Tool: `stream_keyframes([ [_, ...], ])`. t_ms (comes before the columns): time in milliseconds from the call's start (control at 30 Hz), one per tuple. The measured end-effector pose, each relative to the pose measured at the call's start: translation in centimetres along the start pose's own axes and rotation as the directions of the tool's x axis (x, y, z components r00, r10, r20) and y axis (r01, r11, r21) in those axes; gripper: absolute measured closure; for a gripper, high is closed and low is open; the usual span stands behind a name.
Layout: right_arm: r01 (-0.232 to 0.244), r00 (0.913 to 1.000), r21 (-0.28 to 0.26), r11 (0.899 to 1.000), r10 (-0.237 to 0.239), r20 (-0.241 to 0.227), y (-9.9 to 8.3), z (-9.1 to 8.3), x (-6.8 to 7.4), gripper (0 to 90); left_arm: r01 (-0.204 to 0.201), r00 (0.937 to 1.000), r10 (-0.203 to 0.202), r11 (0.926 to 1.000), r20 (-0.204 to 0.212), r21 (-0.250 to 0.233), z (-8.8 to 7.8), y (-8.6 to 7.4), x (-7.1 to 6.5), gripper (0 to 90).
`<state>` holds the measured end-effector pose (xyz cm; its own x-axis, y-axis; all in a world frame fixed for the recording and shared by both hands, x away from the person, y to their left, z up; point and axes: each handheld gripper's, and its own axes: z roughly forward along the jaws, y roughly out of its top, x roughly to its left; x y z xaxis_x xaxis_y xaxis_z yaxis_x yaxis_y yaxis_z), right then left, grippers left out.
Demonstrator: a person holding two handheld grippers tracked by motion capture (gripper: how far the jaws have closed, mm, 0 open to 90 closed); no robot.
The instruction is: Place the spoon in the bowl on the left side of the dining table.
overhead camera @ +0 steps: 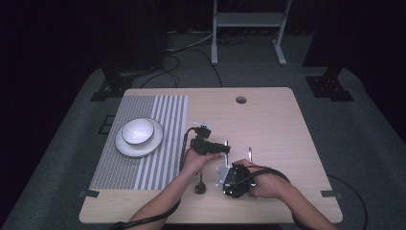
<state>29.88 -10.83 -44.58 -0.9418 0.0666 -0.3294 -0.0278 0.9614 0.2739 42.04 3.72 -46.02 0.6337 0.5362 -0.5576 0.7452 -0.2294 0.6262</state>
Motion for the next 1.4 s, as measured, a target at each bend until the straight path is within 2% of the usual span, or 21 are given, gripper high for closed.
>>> stream_keyframes([
  [67, -0.004, 1.0000, -0.006, 1.000, 0.004, -0.002, -0.1, 0.0, 0.0, 44.4, -0.007, 1.0000, 0.007, 0.9999, 0.007, 0.015, 0.3, 0.0, 0.1, 65.0],
  [200, -0.006, 1.0000, -0.017, 1.000, 0.006, 0.003, -0.3, 0.0, 0.0, 44.4, -0.012, 0.9997, 0.012, 0.9998, 0.019, 0.014, 0.8, -0.3, 0.3, 78.1],
  [300, -0.011, 0.9999, -0.027, 1.000, 0.011, 0.002, -0.4, 0.0, 0.0, 44.4, -0.027, 0.9994, 0.027, 0.9996, 0.020, 0.005, 0.7, -0.4, 0.3, 79.4],
  [533, -0.050, 0.9987, -0.057, 0.997, 0.051, 0.004, -1.0, 0.0, -0.1, 43.1, -0.008, 0.9978, 0.010, 0.9995, 0.066, -0.032, 0.4, -0.3, -0.1, 83.1],
  [567, -0.051, 0.9986, -0.059, 0.997, 0.052, 0.007, -1.0, 0.0, -0.2, 42.4, -0.016, 0.9977, 0.018, 0.9993, 0.065, -0.032, 0.3, -0.3, -0.1, 83.5],
  [633, -0.060, 0.9980, -0.061, 0.996, 0.061, 0.015, -1.2, 0.0, -0.2, 40.0, -0.002, 0.9970, 0.006, 0.9989, 0.077, -0.048, 0.1, -0.4, -0.1, 84.3],
  [700, -0.077, 0.9968, -0.062, 0.995, 0.078, 0.016, -1.4, -0.1, -0.3, 39.1, 0.020, 0.9938, -0.013, 0.9978, 0.110, -0.064, -0.1, -0.5, -0.1, 85.6],
  [833, -0.132, 0.9912, -0.081, 0.988, 0.132, 0.000, -2.4, -0.3, -0.7, 38.2, 0.038, 0.9867, -0.023, 0.9948, 0.161, -0.094, -0.7, -0.4, -0.6, 88.6],
  [933, -0.164, 0.9865, -0.093, 0.982, 0.164, -0.007, -3.0, -0.6, -0.8, 37.3, 0.005, 0.9866, 0.013, 0.9942, 0.163, -0.107, -1.2, 0.0, -1.4, 89.4],
  [1000, -0.192, 0.9813, -0.105, 0.976, 0.192, -0.017, -3.4, -0.9, -0.9, 37.0, -0.008, 0.9840, 0.029, 0.9932, 0.176, -0.117, -1.5, 0.2, -2.1, 89.5],
  [1100, -0.237, 0.9715, -0.128, 0.963, 0.235, -0.034, -4.3, -1.4, -1.0, 36.8, -0.045, 0.9849, 0.064, 0.9917, 0.161, -0.121, -1.7, 0.6, -2.9, 89.5],
  [1167, -0.262, 0.9651, -0.135, 0.956, 0.259, -0.041, -4.8, -1.5, -1.1, 36.2, -0.052, 0.9852, 0.071, 0.9910, 0.156, -0.123, -1.8, 0.8, -3.1, 89.5],
  [1267, -0.294, 0.9559, -0.143, 0.945, 0.289, -0.051, -5.4, -1.8, -1.3, 35.9, -0.050, 0.9856, 0.069, 0.9906, 0.154, -0.128, -1.9, 0.9, -3.1, 89.5],
  [1400, -0.313, 0.9498, -0.150, 0.938, 0.308, -0.053, -6.0, -2.2, -1.4, 35.6, -0.044, 0.9856, 0.065, 0.9903, 0.156, -0.131, -1.9, 1.0, -3.0, 89.5],
])
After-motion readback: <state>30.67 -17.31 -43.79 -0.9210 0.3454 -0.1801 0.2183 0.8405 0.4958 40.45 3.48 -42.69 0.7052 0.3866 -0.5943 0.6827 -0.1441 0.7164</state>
